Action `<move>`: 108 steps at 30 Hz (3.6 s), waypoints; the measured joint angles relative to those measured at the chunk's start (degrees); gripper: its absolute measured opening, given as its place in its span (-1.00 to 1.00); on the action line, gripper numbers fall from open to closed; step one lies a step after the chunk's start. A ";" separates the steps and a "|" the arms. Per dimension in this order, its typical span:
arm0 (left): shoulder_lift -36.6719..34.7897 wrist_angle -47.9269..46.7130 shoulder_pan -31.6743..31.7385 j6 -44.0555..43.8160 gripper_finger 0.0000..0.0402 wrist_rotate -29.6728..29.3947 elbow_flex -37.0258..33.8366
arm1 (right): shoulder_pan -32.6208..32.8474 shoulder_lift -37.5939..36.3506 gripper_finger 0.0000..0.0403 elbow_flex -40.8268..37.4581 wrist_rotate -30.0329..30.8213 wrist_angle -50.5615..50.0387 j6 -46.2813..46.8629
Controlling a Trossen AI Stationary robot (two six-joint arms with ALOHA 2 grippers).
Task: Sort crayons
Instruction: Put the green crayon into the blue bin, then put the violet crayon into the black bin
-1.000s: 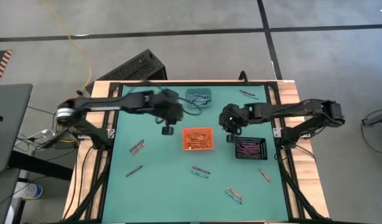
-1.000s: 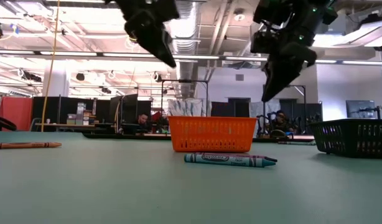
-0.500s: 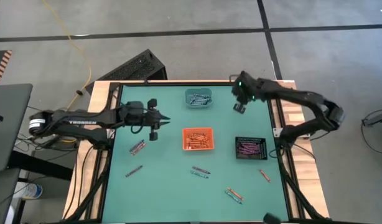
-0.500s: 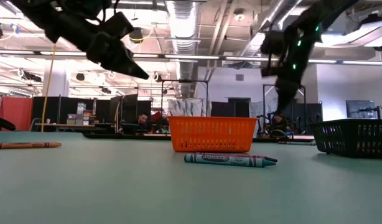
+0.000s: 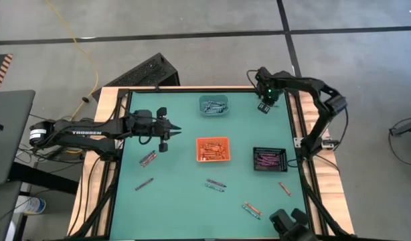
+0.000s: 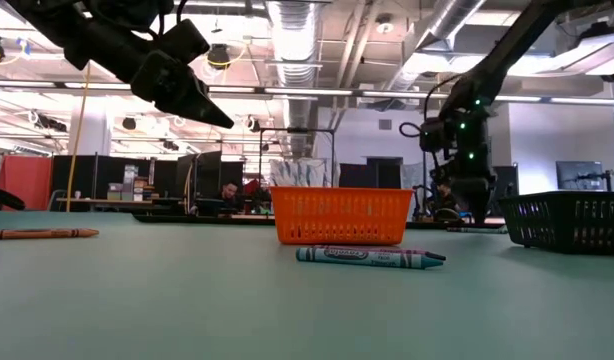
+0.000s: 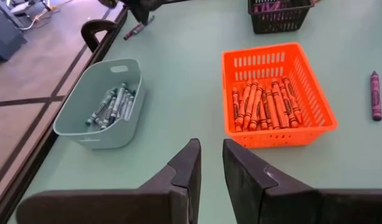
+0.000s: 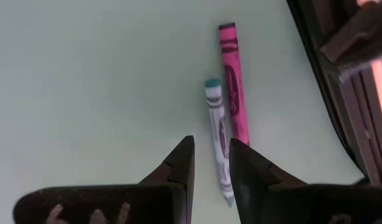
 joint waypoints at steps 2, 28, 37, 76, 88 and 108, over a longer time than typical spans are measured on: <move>0.02 0.02 0.02 0.12 -0.72 0.00 0.00 | 0.02 1.46 -0.55 0.73 0.00 0.04 -0.38; 0.04 -0.65 1.39 -0.25 -0.72 -0.81 0.01 | 1.79 3.68 -0.97 1.09 -1.83 0.82 -3.95; 0.04 -1.03 1.53 1.82 -0.72 1.62 -0.46 | 11.05 -9.75 -0.99 0.98 -5.25 -1.78 1.35; -33.55 21.39 7.17 -14.56 -0.72 -0.79 -27.25 | 32.20 11.45 -0.90 22.85 -3.08 14.47 -3.20; -37.18 19.72 7.13 -17.22 -0.72 2.10 -27.89 | 32.39 11.23 -0.62 22.87 -2.93 13.02 -2.53; -37.07 13.85 7.15 -23.93 -0.72 3.16 -28.00 | 50.21 7.82 -0.61 37.90 -13.08 -26.46 16.52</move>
